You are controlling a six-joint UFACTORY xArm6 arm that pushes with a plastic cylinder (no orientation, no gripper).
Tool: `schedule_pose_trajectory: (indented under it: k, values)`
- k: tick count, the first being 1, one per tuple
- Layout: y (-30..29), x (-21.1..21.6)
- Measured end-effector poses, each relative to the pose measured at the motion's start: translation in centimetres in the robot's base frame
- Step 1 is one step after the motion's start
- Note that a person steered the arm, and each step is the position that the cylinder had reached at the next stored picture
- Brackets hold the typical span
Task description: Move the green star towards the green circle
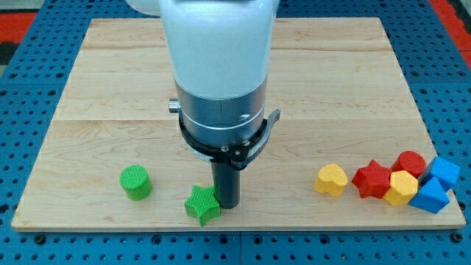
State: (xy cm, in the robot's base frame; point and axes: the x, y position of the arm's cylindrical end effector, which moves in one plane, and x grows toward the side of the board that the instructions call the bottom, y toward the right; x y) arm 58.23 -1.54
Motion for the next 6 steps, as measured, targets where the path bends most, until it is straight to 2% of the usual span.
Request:
schedule_pose_trajectory:
  k: [1,2,3,4,6]
  values:
    - [0.8,0.0]
    - [5.3,0.5]
    - [6.4,1.4]
    - [5.4,3.6]
    - [1.3,3.6]
